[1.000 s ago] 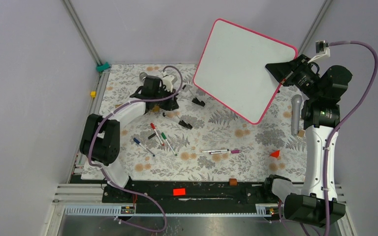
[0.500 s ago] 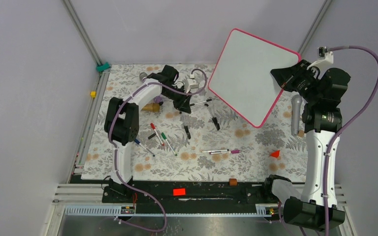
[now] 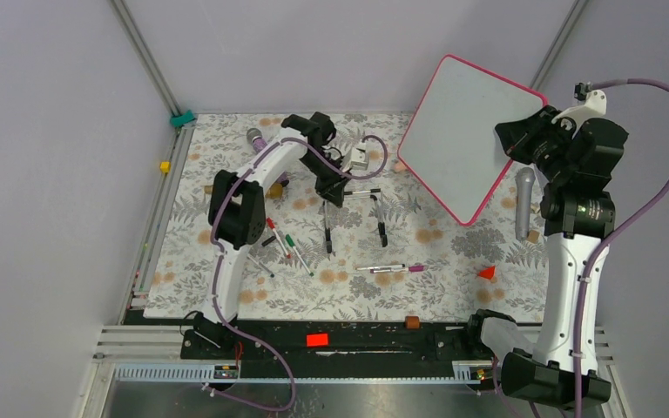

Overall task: Write a sentence on the whiteboard
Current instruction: Adjust the whiteboard stand at the center of the board, then set the whiteboard on the whiteboard stand.

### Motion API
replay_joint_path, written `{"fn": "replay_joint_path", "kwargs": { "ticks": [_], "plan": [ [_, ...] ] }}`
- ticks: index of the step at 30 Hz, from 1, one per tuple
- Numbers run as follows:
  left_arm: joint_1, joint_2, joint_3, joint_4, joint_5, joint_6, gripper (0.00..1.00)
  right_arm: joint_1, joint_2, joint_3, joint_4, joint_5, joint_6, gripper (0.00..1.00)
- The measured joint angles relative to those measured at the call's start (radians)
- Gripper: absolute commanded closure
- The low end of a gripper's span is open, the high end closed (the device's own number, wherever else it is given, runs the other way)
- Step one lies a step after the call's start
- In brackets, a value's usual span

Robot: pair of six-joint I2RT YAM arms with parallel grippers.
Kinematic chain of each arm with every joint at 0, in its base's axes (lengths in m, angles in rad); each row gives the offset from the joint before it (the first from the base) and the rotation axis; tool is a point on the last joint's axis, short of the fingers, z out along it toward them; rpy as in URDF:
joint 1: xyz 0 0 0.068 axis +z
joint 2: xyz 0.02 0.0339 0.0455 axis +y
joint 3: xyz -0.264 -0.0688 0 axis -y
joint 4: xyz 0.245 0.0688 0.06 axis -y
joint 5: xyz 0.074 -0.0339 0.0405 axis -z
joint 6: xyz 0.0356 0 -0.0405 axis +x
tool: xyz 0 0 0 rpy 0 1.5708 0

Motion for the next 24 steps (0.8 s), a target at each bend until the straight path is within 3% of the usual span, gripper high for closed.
{"fn": "replay_joint_path", "kwargs": {
  "ticks": [1,2,3,10,16,24],
  "plan": [
    [-0.01,0.001,0.011,0.003,-0.014,-0.002,0.5,0.0,0.0,0.005,-0.006,0.002,-0.004,1.0],
    [-0.018,0.001,0.016,0.013,-0.022,-0.013,0.08,0.0,0.0,0.011,-0.012,0.004,-0.008,1.0],
    [-0.022,0.001,0.019,0.024,-0.024,-0.014,0.02,0.0,-0.001,0.019,-0.02,0.007,-0.013,1.0],
    [-0.04,-0.132,-0.169,0.23,-0.097,-0.189,0.01,0.0,-0.001,0.061,-0.058,0.006,-0.036,1.0],
    [-0.034,-0.397,-0.287,0.422,-0.182,-0.407,0.01,0.0,0.019,0.123,-0.092,-0.013,-0.051,1.0],
    [-0.029,-0.789,-0.537,0.712,-0.318,-0.759,0.01,0.008,0.079,0.161,-0.039,-0.259,0.003,1.0]
  ]
}}
